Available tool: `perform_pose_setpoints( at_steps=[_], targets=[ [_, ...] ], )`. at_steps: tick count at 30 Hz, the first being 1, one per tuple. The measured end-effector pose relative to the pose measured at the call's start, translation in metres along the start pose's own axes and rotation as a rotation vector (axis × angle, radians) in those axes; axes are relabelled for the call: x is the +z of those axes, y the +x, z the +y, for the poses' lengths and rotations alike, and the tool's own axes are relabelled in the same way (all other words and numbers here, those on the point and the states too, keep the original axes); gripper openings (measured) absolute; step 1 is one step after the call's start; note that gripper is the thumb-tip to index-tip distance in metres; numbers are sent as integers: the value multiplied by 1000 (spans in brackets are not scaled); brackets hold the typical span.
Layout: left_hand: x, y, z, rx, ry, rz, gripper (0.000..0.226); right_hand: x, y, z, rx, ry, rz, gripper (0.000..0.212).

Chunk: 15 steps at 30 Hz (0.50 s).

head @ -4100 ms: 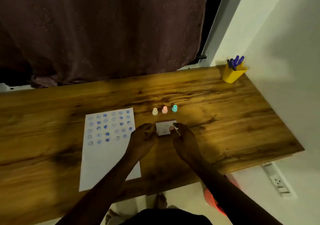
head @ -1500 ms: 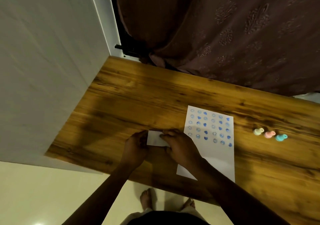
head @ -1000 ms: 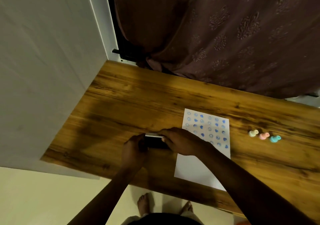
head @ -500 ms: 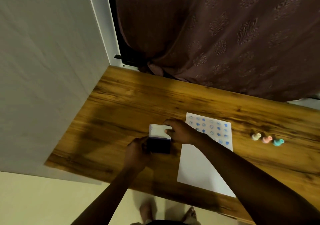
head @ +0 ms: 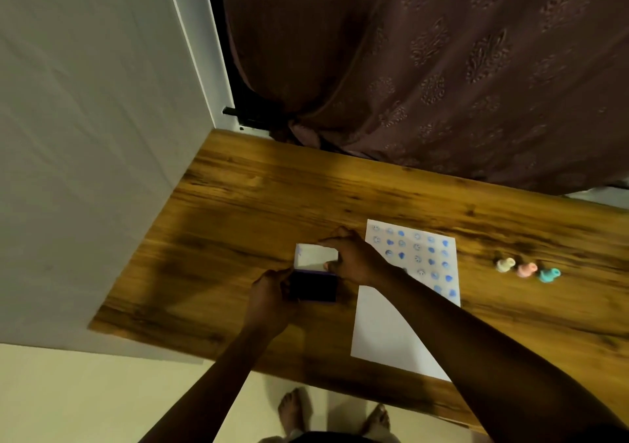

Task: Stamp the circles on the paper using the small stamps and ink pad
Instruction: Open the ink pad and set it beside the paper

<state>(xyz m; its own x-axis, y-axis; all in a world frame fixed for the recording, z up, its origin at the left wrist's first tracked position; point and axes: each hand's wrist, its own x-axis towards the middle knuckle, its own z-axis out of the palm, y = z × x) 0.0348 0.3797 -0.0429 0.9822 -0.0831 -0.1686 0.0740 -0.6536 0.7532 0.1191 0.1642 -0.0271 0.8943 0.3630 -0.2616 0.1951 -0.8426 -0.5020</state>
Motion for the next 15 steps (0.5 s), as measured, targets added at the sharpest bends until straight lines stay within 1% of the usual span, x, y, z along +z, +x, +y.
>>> perform_pose_setpoints(
  at_steps=[5, 9, 12, 15],
  targets=[
    [0, -1, 1, 4, -19, 6, 50, 5, -2, 1, 8, -44, 1, 60],
    [-2, -1, 3, -26, -32, -7, 53, 4, -6, 0, 2, -31, 9, 60],
    [-5, -5, 10, 1, -51, 4, 47, -5, -14, -1, -7, 8, 89, 58],
    [-6, -8, 23, -9, -66, 123, 47, -19, -28, 0, -6, 37, 199, 53]
  ],
)
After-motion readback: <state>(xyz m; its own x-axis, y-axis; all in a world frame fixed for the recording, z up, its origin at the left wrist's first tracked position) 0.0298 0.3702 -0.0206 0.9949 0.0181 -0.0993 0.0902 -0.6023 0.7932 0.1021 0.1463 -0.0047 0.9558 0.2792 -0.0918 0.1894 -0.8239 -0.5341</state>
